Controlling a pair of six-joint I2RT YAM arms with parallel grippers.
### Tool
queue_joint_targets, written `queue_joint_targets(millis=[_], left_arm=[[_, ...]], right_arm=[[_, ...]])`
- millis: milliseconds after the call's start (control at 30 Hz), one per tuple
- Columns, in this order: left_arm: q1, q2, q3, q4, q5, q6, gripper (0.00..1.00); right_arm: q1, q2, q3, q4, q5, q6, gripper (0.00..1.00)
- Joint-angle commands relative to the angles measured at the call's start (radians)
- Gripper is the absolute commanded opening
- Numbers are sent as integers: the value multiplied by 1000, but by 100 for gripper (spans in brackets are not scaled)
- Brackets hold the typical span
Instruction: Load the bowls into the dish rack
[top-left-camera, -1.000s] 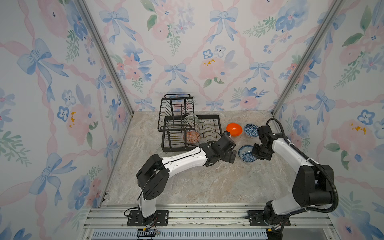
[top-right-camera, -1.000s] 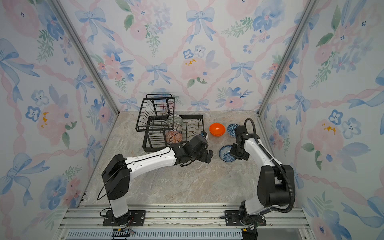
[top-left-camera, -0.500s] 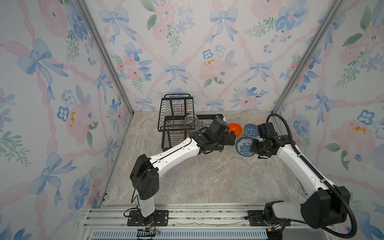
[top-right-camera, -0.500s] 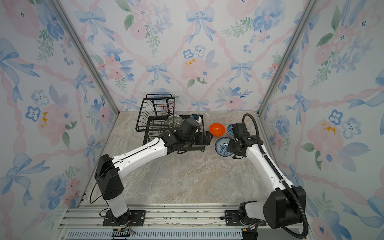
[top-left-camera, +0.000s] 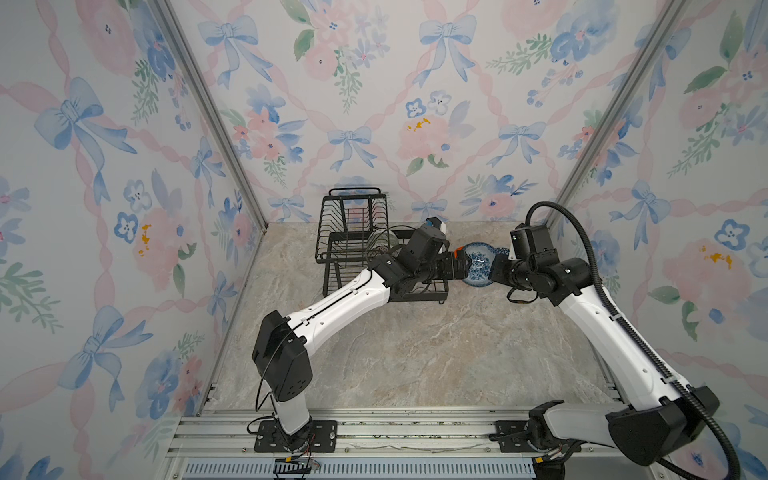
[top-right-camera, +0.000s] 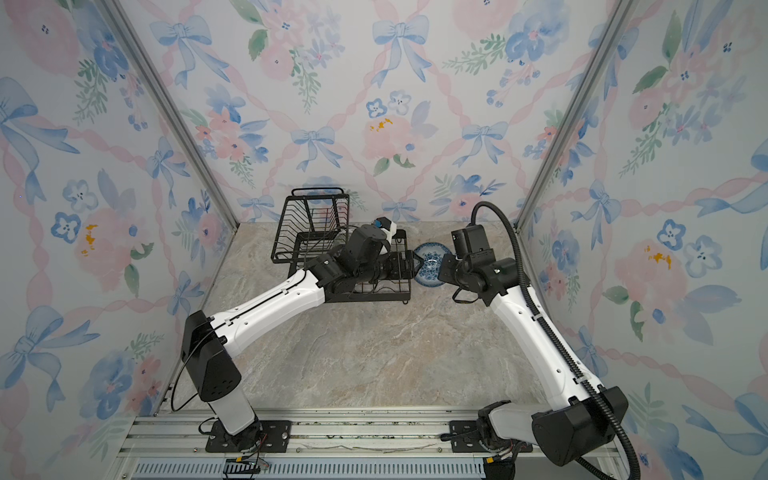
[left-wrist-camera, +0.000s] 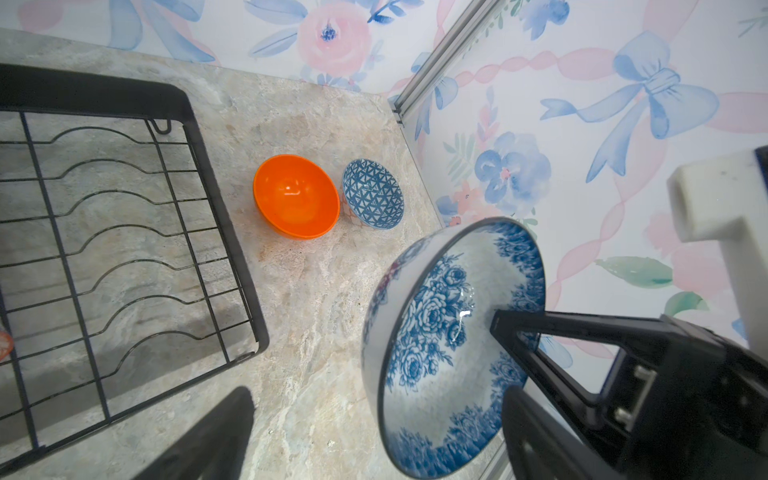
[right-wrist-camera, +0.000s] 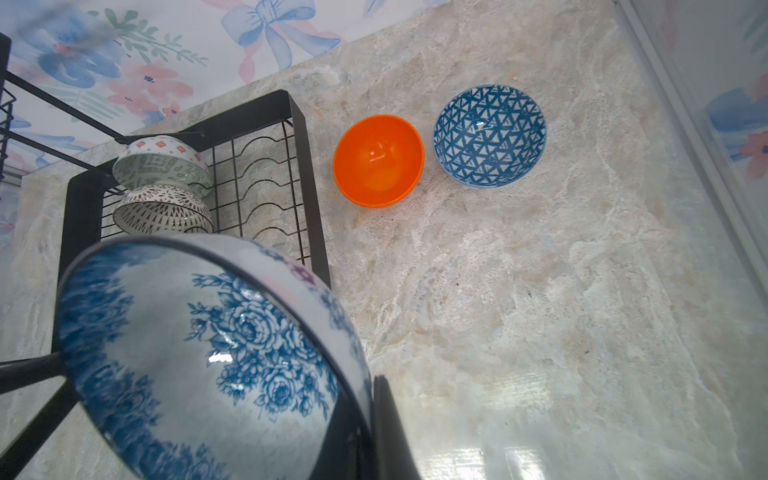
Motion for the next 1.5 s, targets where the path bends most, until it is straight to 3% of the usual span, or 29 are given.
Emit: queue_joint_targets(millis=[0,167,367,567,733,1067,1267,1467], left_arm=[[5,-54,-23,-5,-6,-5,87],[6,-53,-30,-5,-11,-7,78],[6,-42,-27,-5,-31,-3,57],[14,-20,-5,-5,-28,3,48],[14,0,8,-5,-30,-2,28],[15,8,-19,-5,-29,-13,14],[34,-6,-59,-5,-52,27,11],[38,29,-28,-5,-59,39,1]], right_arm=[[23,-11,46,40,18,15,0],[56,3,66,52,33,28,0],[80,16,87,57,56,45,0],[96,20,89,81,65,56,0],[101,29,89,85,64,61,0],[118,22,76,115,43,63,0],[120,53,51,142,20,71,2],[120,107,65,162,-3,59,6]])
